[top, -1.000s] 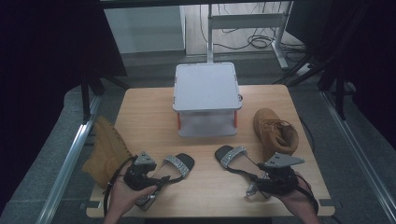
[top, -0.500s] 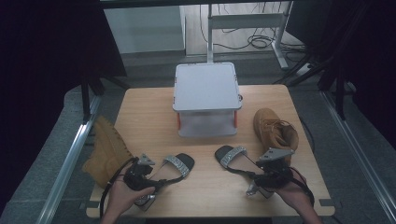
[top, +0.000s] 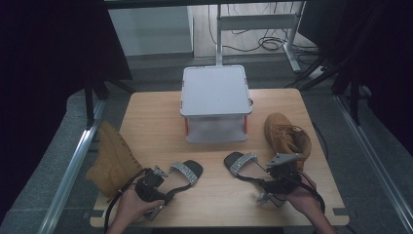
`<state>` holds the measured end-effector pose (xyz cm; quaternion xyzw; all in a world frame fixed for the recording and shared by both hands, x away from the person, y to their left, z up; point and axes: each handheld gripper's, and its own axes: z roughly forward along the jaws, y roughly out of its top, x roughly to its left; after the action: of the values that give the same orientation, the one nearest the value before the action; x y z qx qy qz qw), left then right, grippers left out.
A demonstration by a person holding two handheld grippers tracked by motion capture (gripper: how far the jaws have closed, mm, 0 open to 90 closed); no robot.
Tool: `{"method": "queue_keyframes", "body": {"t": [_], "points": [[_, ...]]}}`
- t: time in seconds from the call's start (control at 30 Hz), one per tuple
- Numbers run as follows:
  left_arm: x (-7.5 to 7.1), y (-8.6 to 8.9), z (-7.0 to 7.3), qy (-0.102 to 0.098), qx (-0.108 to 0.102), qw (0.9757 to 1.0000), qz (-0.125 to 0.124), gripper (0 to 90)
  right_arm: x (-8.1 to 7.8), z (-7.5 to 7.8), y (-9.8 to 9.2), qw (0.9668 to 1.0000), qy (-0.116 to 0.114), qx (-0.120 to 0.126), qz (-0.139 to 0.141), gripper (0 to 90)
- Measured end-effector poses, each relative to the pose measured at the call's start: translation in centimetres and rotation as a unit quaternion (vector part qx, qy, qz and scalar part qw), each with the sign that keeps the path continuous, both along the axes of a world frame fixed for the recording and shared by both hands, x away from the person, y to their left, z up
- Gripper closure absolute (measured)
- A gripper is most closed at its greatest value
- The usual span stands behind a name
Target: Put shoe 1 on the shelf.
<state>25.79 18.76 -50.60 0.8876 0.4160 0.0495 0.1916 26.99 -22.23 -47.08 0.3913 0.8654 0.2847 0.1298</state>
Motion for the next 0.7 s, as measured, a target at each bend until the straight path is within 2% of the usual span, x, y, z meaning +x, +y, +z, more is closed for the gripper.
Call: {"method": "queue_keyframes", "body": {"t": [0.2, 0.37, 0.7], "points": [[0.0, -0.2, -0.1, 0.006, 0.002, 1.0, -0.003, 32.7, 0.9, -0.6, 0.7, 0.9998, 0.01, -0.018, -0.004, 44.2], [0.1, -0.1, -0.2, 0.007, -0.005, 1.0, -0.001, 32.5, 1.6, -0.9, 1.2, 0.999, 0.024, -0.037, -0.007, 43.3], [0.2, 0.1, -0.3, 0.013, -0.011, 0.9999, 0.0, 30.5, 1.8, -1.0, 1.5, 0.9975, 0.035, -0.059, -0.016, 40.1]]}}
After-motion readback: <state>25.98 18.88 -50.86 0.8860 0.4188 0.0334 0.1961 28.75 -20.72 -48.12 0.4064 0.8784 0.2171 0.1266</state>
